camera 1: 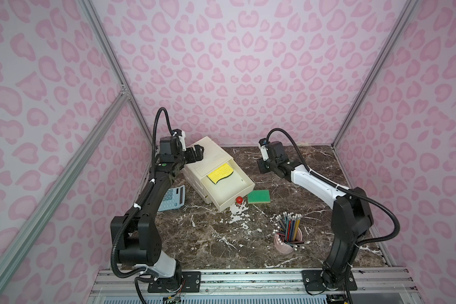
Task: Take the sponge out of the drawer
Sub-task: Pick up the sponge from the drawer.
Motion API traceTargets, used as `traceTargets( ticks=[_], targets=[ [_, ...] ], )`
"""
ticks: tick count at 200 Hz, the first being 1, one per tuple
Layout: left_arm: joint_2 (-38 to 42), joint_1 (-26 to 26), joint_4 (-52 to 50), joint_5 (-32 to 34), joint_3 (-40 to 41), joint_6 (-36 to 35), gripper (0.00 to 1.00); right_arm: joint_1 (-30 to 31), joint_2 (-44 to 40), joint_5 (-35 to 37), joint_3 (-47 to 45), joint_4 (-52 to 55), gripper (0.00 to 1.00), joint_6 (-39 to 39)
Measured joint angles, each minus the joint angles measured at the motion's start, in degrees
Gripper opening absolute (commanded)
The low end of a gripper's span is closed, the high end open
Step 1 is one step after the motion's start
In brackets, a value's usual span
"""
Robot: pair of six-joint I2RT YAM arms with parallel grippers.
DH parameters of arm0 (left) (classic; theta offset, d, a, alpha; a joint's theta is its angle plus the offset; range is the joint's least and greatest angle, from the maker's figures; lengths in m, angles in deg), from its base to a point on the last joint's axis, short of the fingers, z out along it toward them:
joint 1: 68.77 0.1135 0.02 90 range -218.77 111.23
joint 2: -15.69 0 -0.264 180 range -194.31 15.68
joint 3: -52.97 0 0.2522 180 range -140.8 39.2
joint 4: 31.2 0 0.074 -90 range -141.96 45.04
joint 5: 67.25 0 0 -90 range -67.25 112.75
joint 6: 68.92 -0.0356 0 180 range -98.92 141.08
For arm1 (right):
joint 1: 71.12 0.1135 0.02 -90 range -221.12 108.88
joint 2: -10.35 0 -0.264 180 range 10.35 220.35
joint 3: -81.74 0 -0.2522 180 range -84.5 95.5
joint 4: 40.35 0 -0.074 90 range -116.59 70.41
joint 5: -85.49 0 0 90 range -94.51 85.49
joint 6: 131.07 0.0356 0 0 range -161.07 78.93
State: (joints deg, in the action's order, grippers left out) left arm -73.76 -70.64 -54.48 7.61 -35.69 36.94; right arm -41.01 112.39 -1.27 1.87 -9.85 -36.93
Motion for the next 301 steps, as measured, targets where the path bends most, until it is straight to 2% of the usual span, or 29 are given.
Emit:
traceTargets(
  ticks=[22, 56, 88, 128, 162, 224, 249, 301],
  targets=[
    [0.0, 0.0, 0.0, 0.0, 0.0, 0.0, 0.98, 2.99, -5.29, -2.32, -0.31, -1.09, 0.44, -0.07],
    [0.0, 0.0, 0.02, -0.02, 0.02, 0.0, 0.99, 7.37, -10.08, -10.99, -5.05, -5.62, 0.47, 1.66],
    [0.28, -0.02, 0.17, -0.04, 0.31, -0.2, 0.99, 8.31, -7.87, -17.31, -9.11, -8.59, 0.46, 7.56],
    [0.28, -0.02, 0.26, -0.07, 0.42, -0.42, 0.99, 11.54, -4.68, -21.33, -7.23, -9.22, 0.47, 11.54],
    [0.42, -0.02, 0.39, -0.07, 0.59, -0.44, 0.99, 13.4, -0.68, -21.14, -3.04, -9.42, 0.46, 13.33],
    [0.44, -0.02, 0.79, -0.22, 0.83, -0.44, 0.99, 16.72, 6.78, -8.92, 3.67, -3.23, 0.51, 14.91],
    [0.44, -0.02, 0.83, -0.31, 0.87, -0.44, 0.99, 17.29, 8.26, -6.01, 4.81, -3.19, 0.58, 14.91],
    [0.46, -0.02, 0.87, -0.33, 0.9, -0.44, 0.99, 17.16, 8.48, -1.86, 5.2, -3.41, 0.6, 17.4]
  ],
)
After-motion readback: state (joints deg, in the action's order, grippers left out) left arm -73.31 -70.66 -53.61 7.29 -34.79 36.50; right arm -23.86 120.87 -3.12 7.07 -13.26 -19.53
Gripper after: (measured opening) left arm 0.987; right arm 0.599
